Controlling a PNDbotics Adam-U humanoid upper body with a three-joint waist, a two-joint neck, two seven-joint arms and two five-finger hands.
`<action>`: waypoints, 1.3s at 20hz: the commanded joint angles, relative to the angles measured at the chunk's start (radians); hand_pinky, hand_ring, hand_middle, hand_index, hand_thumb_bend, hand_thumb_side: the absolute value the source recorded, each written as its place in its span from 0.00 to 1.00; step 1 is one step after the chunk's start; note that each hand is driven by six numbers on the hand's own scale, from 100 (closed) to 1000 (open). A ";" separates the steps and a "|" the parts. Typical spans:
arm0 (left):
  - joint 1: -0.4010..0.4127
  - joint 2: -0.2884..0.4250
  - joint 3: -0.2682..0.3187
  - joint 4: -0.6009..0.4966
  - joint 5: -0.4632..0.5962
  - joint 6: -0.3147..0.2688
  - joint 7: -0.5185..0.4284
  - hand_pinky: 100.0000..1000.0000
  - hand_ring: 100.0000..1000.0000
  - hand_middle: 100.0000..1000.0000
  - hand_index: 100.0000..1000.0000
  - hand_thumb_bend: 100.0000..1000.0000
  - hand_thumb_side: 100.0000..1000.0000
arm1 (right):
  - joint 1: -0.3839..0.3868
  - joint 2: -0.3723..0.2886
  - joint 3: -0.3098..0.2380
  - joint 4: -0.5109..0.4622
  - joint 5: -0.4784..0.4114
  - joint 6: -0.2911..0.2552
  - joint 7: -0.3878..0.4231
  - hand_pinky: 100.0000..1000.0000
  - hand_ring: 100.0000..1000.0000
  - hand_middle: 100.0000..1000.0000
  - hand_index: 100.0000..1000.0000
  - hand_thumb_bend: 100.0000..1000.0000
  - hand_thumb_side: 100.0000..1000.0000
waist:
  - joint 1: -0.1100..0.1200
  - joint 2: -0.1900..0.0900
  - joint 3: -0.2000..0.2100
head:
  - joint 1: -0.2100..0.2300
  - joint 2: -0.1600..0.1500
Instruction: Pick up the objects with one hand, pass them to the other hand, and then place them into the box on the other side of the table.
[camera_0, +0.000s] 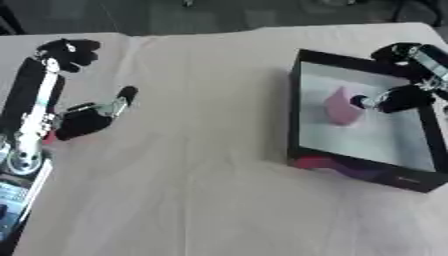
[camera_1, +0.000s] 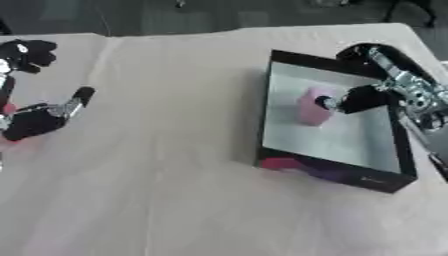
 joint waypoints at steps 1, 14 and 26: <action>-0.017 0.023 0.013 -0.023 0.006 0.000 0.006 0.66 0.64 0.58 0.77 0.45 0.24 | -0.002 -0.040 -0.025 0.011 0.053 -0.011 0.023 0.90 0.97 0.86 0.88 0.61 0.13 | 0.007 -0.011 0.001 | -0.004 -0.011; -0.016 0.027 0.020 -0.025 0.007 0.010 0.011 0.66 0.64 0.58 0.76 0.44 0.24 | -0.040 -0.008 -0.078 -0.071 -0.128 0.026 -0.136 0.91 0.97 0.85 0.88 0.38 0.42 | 0.016 -0.017 0.006 | 0.094 -0.008; -0.015 0.091 0.060 -0.042 0.045 0.076 0.002 0.66 0.60 0.56 0.77 0.44 0.25 | -0.123 0.015 -0.070 -0.132 -0.420 -0.038 -0.309 0.91 0.96 0.83 0.87 0.62 0.24 | 0.032 -0.028 0.032 | 0.185 0.004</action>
